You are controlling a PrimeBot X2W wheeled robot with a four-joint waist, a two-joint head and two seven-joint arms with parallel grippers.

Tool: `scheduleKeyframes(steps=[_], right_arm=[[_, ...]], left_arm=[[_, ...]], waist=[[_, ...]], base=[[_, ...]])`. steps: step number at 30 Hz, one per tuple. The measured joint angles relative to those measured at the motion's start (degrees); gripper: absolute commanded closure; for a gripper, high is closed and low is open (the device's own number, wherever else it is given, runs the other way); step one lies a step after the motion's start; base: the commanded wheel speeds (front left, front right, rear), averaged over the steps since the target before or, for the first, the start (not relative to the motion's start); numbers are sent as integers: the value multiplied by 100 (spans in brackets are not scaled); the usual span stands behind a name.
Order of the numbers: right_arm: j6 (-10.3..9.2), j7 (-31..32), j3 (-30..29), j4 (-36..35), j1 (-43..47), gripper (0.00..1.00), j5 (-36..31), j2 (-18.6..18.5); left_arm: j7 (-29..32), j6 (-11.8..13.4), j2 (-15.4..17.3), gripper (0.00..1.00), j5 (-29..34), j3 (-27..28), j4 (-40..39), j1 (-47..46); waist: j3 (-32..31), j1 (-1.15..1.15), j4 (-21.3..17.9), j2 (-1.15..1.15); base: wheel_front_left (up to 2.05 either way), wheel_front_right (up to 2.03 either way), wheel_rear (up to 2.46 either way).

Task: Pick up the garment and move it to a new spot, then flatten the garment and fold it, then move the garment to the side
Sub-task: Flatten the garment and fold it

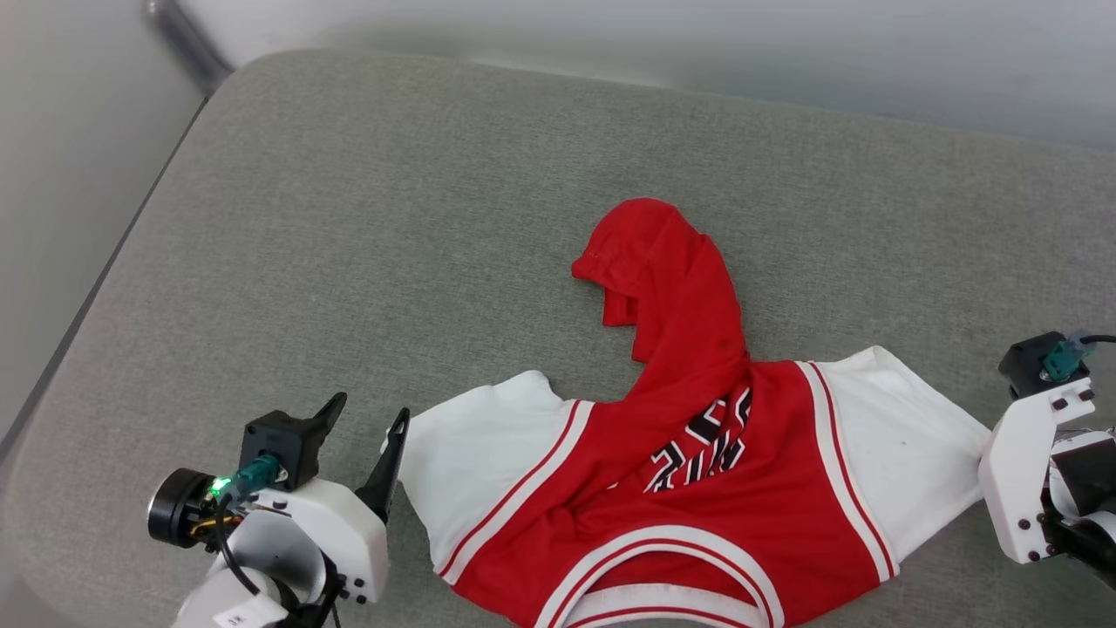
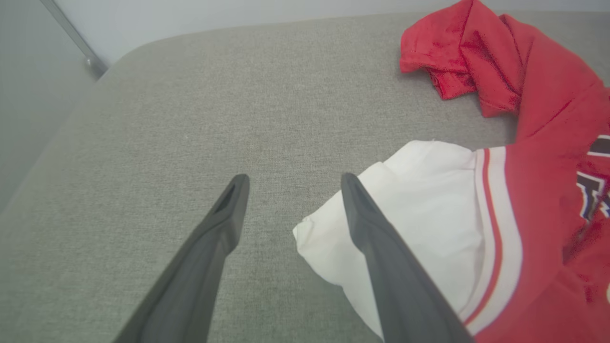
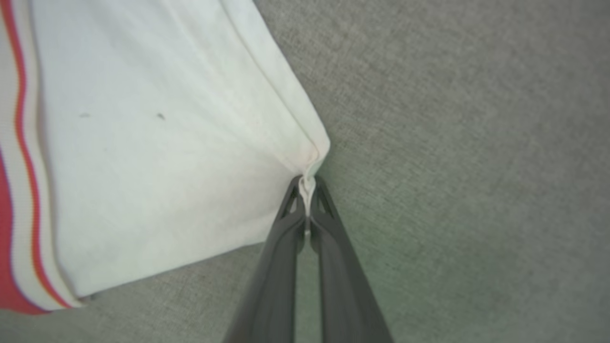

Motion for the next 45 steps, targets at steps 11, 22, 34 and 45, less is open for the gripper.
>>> scheduleKeyframes(steps=[11,22,34,45], right_arm=[[-5,53,7,-567,-54,100,-22,154],[-2,-33,258,-664,-215,100,-59,56],[-1,-100,538,-735,-326,100,46,-180],[-3,-438,668,-638,-325,100,221,-241]], left_arm=[[3169,-219,951,0,-766,-58,-772,-98],[3971,-276,1255,0,-604,-331,-738,-316],[4083,-521,1089,100,-723,-553,-149,-652],[3563,-444,980,100,-798,-526,-133,-454]], waist=[[281,0,-575,0],[547,0,-739,0],[705,-2,-815,0],[310,1,-820,0]], base=[[0,0,0],[0,0,0],[0,0,0],[0,0,0]])
